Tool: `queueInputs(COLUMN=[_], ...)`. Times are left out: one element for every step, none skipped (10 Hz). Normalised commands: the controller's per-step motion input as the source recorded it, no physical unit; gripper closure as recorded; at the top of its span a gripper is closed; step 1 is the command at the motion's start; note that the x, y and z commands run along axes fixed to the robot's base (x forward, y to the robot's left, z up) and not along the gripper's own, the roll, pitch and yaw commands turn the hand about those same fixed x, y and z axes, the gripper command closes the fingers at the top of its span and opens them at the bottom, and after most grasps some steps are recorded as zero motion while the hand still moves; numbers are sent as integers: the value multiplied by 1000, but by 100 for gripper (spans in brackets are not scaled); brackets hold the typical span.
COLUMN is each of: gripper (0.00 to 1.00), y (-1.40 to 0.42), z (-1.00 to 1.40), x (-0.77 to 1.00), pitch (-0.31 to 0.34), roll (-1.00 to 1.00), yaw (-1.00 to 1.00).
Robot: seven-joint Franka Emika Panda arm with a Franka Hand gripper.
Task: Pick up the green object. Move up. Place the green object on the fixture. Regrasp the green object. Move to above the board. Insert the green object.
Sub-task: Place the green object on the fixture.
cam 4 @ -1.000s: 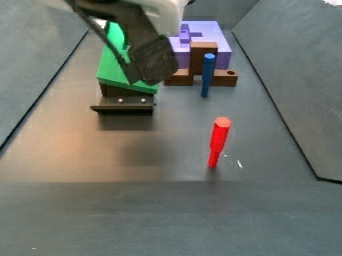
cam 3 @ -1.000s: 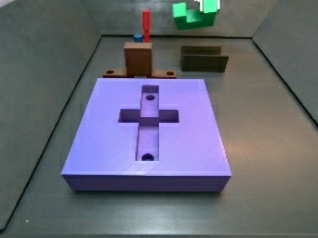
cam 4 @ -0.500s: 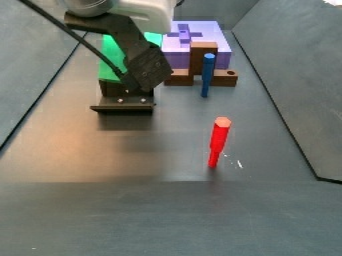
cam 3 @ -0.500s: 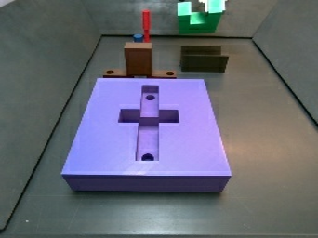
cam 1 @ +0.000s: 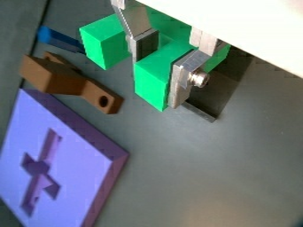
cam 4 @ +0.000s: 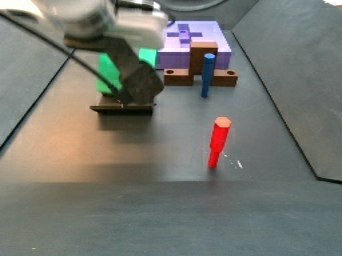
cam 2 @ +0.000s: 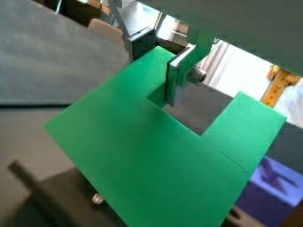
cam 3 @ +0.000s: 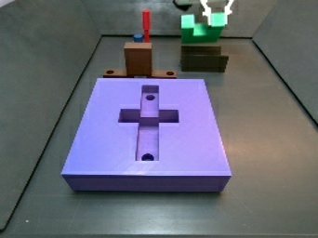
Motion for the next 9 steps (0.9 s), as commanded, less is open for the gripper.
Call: queueInputs(gripper=[100,100,100,100,100,100,100,100,100], y=[-49,-54,-43,-3,0,0,0,0,0], z=[-351,-294,-283,-271,-283,-283,-246,-214,-220], x=[303,260,280,317,300,220,123,186,234], pitch=[11,0,0,0,40,80,131,309,363], roll=[-386,-374,-351,-149,-20,0,63,129,89], yaw=[0,14,6,0,0,0,-11,-163,-217])
